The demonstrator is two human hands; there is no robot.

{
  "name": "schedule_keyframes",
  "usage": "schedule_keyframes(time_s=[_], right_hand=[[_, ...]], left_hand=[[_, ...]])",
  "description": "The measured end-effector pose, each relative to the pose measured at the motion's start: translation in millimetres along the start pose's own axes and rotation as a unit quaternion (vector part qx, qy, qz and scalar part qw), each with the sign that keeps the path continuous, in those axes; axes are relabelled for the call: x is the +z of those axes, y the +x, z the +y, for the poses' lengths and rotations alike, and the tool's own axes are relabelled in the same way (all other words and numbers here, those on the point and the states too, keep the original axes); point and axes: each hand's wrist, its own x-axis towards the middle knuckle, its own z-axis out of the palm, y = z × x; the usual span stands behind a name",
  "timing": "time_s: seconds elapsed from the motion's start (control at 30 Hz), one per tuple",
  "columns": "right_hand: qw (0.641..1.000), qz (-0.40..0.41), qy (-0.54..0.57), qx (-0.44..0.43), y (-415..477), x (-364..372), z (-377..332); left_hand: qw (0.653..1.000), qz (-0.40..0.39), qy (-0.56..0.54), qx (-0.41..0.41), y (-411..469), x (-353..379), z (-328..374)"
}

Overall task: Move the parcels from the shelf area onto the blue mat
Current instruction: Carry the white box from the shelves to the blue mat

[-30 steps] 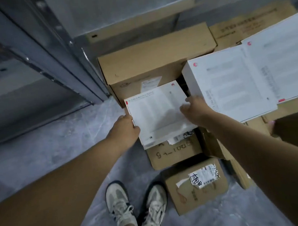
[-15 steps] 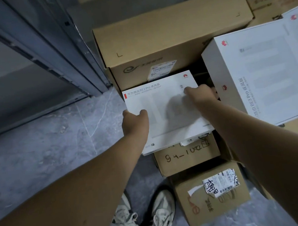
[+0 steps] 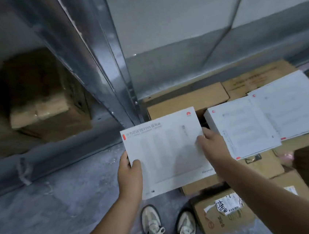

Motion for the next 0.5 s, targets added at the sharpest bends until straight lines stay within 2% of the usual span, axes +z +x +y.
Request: schedule_keyframes(time_s=[0.13,0.27,0.5], right_hand=[[1.0,-0.004,-0.001,-0.027,-77,-58,-99],[0.997,0.018,0.002,-0.078,-159,-103,-182],[0.988,-0.011,0.026,-0.15,-274,-114,-239]], left_hand=[[0.997,-0.016,-0.059,0.041,-82,-48,92],[0.993,-0.013,-0.07,0.089,-165,-88,163],[0.975,0.017,-0.143,0.167,-251,-179,200]])
